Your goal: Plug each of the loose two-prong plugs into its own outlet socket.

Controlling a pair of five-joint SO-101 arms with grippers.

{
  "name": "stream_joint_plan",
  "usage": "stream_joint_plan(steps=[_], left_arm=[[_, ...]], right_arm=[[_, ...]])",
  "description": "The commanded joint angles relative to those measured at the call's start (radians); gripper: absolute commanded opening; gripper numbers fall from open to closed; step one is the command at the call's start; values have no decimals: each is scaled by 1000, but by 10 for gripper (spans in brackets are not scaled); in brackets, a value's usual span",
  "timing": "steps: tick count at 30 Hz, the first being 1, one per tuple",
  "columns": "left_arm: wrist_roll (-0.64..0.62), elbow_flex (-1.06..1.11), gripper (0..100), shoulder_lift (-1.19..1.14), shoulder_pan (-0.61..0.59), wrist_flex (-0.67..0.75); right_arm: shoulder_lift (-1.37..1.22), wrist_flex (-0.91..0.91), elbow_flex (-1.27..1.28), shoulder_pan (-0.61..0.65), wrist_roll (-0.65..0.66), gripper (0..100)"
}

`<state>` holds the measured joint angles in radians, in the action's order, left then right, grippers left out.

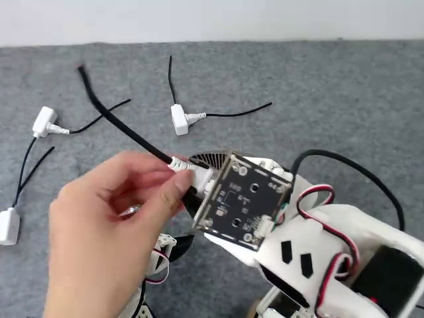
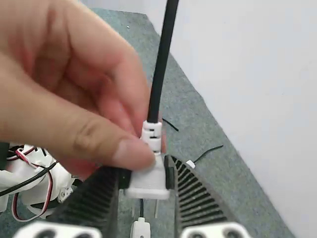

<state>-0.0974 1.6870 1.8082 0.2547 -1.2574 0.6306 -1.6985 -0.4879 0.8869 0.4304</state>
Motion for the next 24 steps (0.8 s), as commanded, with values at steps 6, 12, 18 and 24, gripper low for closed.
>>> stream_joint_plan(steps=[6, 12, 18, 24], left_arm=[[-11, -4, 316, 9, 3, -6], [-11, -4, 316, 9, 3, -6], [-11, -4, 316, 9, 3, -6], [-11, -4, 316, 9, 3, -6]], right_arm=[[-45, -30, -5, 4, -6, 9], [-53, -36, -11, 48, -6, 9], [-47, -13, -17, 77, -12, 24], [-58, -58, -48, 77, -12, 180]])
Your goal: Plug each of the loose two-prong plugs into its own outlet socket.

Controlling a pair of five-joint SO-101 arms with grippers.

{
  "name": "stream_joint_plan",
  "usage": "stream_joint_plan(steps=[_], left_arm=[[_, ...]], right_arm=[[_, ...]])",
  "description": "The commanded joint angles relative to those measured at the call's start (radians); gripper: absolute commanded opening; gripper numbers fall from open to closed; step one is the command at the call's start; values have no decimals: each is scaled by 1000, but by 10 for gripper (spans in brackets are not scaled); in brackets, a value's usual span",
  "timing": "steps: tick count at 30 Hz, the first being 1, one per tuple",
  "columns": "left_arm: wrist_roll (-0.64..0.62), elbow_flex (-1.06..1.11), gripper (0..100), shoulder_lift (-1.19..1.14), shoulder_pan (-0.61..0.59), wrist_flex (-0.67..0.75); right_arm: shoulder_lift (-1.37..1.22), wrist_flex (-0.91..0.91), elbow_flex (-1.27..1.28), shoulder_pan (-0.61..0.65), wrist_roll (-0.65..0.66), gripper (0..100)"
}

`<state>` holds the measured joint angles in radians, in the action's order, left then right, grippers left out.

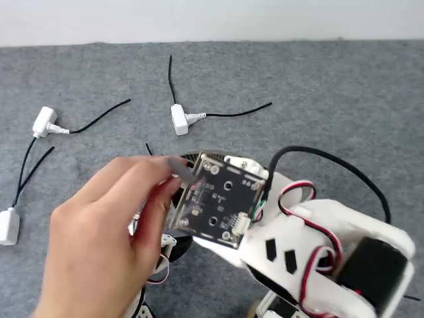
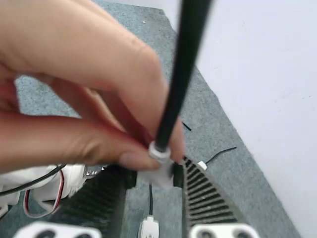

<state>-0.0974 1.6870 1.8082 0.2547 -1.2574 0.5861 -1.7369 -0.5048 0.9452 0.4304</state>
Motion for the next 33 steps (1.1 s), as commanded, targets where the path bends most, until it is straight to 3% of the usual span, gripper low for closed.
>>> stream_joint_plan(steps=[1, 7, 33], left_arm=[[-11, -4, 316, 9, 3, -6], [-11, -4, 316, 9, 3, -6], [-11, -4, 316, 9, 3, -6]], right_arm=[[-10, -19, -32, 19, -12, 181], [-7, -12, -51, 21, -12, 65], [-4, -54, -97, 15, -46, 8]])
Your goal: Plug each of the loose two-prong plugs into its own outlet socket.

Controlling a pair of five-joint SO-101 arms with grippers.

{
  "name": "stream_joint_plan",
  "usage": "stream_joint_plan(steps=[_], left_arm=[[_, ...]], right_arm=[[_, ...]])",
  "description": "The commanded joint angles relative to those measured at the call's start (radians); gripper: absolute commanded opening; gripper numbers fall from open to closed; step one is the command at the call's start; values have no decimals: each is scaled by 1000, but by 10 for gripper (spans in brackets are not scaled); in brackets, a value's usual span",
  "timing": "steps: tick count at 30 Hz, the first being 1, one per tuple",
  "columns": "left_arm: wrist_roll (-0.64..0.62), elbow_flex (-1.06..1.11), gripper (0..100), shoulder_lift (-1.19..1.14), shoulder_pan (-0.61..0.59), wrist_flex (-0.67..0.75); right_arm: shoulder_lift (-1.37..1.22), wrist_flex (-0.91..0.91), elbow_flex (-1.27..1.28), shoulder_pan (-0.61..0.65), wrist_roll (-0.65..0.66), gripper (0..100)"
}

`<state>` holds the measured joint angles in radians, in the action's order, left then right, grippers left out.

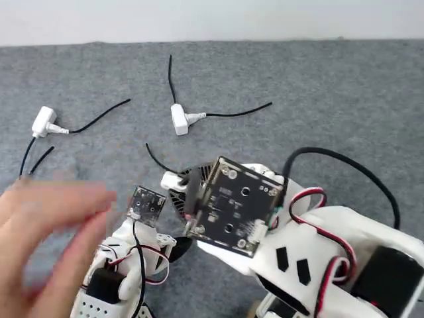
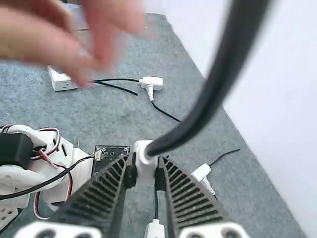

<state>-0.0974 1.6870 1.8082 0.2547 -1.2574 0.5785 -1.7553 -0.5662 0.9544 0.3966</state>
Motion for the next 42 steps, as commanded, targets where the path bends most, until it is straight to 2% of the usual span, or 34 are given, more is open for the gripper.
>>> stream_joint_plan(steps=[1, 15, 20, 28, 34, 36, 40, 42], left_arm=[[-11, -4, 316, 9, 3, -6], [-11, -4, 316, 9, 3, -6], [-11, -4, 316, 9, 3, -6], [-11, -4, 318, 11, 11, -6], [-11, -4, 318, 11, 9, -6], [-11, -4, 318, 11, 9, -6], [-11, -4, 318, 9, 9, -6], [-11, -4, 318, 9, 9, -6]], right_arm=[[7, -41, -35, 5, -12, 8], [7, -2, 141, -117, -8, 8], [-93, 19, 215, -127, -8, 8], [-216, 150, 311, -127, -3, 8], [-297, 166, 379, -130, 176, 8], [-328, 159, 384, -163, 244, 8], [-380, 165, 384, -234, 276, 8], [-406, 170, 384, -262, 339, 8]])
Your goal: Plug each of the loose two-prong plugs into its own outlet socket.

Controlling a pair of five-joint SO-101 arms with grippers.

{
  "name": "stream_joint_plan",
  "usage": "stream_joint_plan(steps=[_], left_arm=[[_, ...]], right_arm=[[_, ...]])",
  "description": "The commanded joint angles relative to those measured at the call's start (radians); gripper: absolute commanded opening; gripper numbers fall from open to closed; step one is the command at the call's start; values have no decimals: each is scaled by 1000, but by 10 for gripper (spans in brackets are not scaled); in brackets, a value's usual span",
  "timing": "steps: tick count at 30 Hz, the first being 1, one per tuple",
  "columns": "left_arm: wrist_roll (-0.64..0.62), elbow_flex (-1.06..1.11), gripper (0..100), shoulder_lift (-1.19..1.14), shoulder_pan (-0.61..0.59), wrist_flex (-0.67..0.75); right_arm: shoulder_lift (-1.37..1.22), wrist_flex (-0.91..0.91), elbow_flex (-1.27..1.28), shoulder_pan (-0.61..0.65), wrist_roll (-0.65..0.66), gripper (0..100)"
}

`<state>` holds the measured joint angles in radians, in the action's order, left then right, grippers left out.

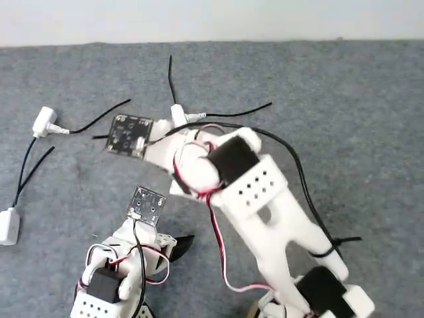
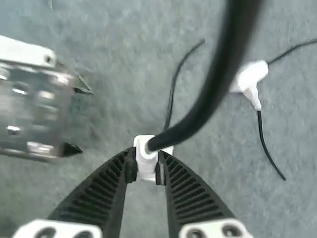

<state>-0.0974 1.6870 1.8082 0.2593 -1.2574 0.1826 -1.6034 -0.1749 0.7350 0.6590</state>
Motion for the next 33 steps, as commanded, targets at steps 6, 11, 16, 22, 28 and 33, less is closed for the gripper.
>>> stream_joint_plan(steps=[6, 11, 16, 22, 28, 33], left_arm=[[-11, -4, 318, 9, 5, -6], [-6, -4, 318, 11, -11, -5], [-5, -4, 318, 11, -224, 44], [100, -4, 318, 11, -382, 74], [354, -5, 318, 11, -353, 75], [354, -5, 318, 11, -276, 292]], right_arm=[[-116, 56, -9, -113, 149, 8], [-179, 61, -8, -151, 190, 8], [-263, 56, -8, -171, 265, 8], [-392, 61, -8, -222, 324, 8], [-440, 77, -23, -211, 281, 9], [-312, 62, -123, -203, 218, 9]])
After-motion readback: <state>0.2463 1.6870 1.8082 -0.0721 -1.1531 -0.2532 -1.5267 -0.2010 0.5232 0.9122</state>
